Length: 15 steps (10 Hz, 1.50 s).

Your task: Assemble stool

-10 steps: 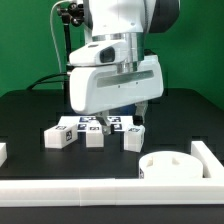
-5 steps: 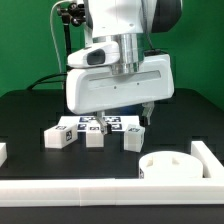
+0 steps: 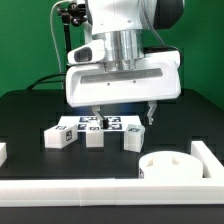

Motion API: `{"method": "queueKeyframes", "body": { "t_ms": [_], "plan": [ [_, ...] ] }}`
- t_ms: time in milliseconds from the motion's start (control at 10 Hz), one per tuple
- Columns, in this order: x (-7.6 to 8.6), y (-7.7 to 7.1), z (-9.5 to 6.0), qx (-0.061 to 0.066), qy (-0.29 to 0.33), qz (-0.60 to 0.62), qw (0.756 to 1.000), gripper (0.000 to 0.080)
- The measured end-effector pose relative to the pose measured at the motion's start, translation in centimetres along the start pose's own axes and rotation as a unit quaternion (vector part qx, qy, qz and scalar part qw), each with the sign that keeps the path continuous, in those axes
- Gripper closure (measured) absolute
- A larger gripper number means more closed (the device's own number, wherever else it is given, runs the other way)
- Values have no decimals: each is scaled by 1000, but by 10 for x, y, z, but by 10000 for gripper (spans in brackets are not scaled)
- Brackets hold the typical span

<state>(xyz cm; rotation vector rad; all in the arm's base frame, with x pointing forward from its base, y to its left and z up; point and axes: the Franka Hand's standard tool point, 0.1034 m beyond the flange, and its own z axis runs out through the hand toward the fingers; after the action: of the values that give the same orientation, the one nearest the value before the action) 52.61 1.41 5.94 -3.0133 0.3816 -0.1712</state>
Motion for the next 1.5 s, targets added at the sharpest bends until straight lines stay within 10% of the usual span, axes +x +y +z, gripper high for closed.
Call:
{"method": "queueKeyframes", "body": {
  "t_ms": [800, 1500],
  "plan": [
    [-13, 8, 13, 12, -23, 147, 989, 151],
    [-25, 4, 15, 35, -272, 120, 954, 151]
  ]
}}
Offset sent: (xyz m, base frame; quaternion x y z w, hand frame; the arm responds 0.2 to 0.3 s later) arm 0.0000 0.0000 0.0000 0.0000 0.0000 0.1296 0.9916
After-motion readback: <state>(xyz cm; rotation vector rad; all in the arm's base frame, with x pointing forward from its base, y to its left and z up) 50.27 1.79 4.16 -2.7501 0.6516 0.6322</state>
